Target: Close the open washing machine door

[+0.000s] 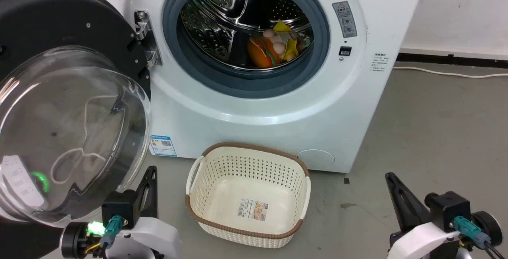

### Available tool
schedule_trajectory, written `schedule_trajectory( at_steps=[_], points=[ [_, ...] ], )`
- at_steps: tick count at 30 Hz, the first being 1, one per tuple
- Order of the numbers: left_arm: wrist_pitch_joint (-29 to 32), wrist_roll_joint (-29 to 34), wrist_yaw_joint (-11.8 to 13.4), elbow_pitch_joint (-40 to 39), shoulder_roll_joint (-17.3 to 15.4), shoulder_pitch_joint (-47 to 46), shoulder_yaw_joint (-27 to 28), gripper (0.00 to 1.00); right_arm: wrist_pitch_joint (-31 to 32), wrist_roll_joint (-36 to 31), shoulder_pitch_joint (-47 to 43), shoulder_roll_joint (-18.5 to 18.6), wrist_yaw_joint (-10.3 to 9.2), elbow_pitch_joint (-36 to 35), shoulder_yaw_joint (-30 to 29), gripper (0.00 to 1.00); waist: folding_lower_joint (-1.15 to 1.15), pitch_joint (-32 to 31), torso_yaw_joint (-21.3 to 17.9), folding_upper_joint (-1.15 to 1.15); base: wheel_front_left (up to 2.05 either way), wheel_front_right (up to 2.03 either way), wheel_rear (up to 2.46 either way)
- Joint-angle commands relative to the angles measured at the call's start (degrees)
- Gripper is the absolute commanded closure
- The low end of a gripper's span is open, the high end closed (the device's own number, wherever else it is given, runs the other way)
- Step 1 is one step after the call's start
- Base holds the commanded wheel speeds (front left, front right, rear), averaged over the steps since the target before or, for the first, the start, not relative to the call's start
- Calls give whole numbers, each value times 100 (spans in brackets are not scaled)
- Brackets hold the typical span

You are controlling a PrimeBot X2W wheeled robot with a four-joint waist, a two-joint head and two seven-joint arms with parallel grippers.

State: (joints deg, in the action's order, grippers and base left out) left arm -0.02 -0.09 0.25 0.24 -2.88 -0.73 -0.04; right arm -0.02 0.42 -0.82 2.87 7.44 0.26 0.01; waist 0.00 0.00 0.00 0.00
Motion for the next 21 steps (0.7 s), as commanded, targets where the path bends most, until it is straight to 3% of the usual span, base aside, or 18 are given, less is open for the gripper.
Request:
schedule_trajectory(
  at_steps=[1,21],
  points=[
    [2,9,-25,-24,1,73,4,100,2,-42,82,0,5,-26,-1,100,0,0,0,0,0,0,0],
    [2,9,-25,-24,1,73,4,100,2,-42,82,0,5,-26,-1,100,0,0,0,0,0,0,0]
  ],
)
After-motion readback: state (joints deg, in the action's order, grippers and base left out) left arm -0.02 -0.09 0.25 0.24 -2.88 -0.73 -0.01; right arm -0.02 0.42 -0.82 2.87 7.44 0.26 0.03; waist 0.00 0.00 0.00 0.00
